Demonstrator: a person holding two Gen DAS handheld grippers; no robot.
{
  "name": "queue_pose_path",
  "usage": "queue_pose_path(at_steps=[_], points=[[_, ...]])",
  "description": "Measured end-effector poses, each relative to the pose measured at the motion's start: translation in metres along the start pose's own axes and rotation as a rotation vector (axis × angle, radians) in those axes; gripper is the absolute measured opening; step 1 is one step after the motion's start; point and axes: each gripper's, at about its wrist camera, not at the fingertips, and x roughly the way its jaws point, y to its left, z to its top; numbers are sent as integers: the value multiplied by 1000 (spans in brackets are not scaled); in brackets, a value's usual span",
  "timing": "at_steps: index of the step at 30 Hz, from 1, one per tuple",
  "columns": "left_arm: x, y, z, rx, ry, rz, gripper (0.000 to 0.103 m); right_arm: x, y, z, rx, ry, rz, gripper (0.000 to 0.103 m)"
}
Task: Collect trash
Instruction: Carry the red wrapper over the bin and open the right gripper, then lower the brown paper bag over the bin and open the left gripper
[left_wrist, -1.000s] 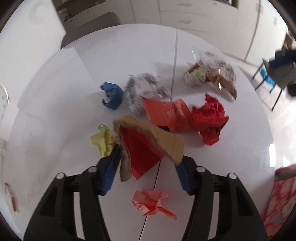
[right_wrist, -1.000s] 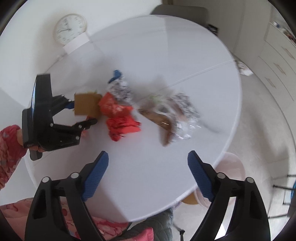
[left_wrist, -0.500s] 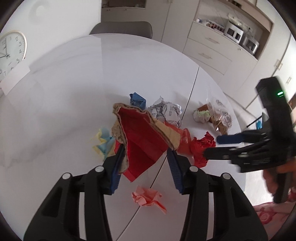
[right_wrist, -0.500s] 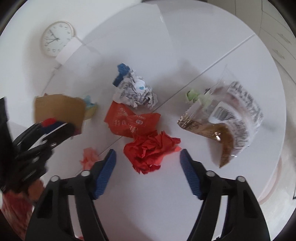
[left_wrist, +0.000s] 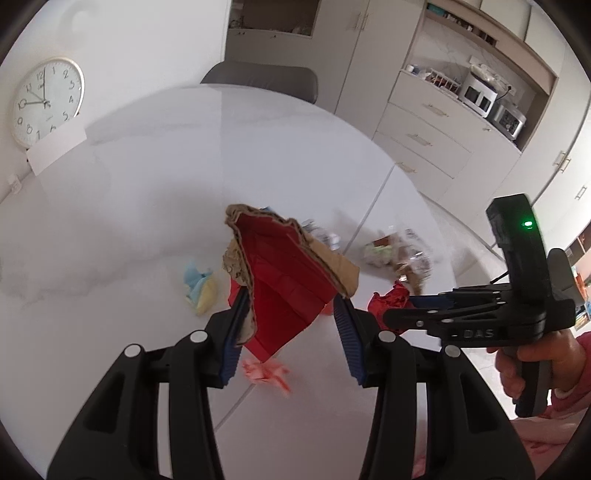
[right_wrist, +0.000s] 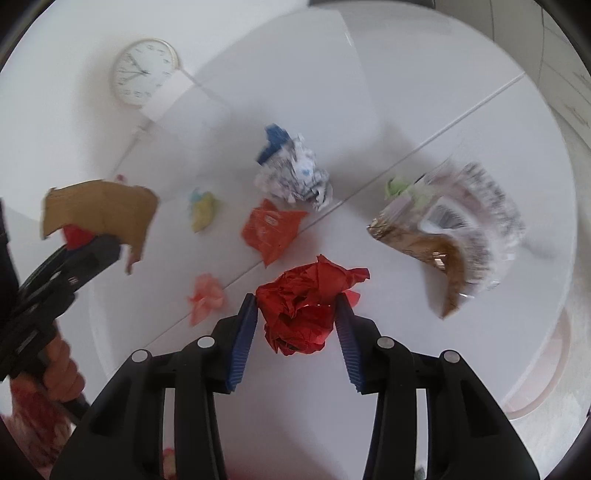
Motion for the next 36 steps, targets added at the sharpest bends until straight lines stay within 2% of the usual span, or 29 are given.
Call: queue_pose_path(at_steps=[3, 5, 7, 9, 12, 14, 16, 21, 22, 25, 27, 30, 32, 36], points=[[-9, -20, 5, 10, -11, -24, 46, -46, -12, -11, -13, -61, 5, 43], [-13, -40, 8, 27, -20, -50, 46, -83, -31, -23, 0, -120, -24, 43], [-12, -64, 12, 60, -26, -81, 47, -111, -63, -39, 38, -159, -109, 44], [-8, -87, 16, 90, -22, -110, 47, -120, -98, -54, 90, -162, -194, 45], [5, -123, 21, 135, 4, -167, 47, -107, -165, -78, 191, -109, -302, 45], [15, -147, 24, 171, 24, -199, 47, -85, -207, -93, 252, -45, -337, 45], [28, -175, 27, 218, 54, -218, 47, -54, -249, -109, 311, 25, -350, 45], [58, -234, 27, 298, 126, -252, 48, -7, -308, -129, 398, 100, -318, 49], [62, -242, 26, 308, 140, -255, 48, -1, -317, -130, 413, 109, -306, 50], [82, -271, 23, 344, 188, -261, 49, 7, -331, -133, 456, 128, -278, 66], [98, -290, 21, 362, 219, -268, 49, -2, -334, -139, 474, 108, -281, 69], [121, -311, 19, 370, 260, -290, 49, -36, -337, -145, 496, 46, -304, 74], [138, -326, 20, 372, 286, -304, 49, -60, -337, -150, 502, -2, -337, 83], [175, -354, 9, 385, 346, -309, 51, -114, -337, -155, 519, -101, -364, 86]])
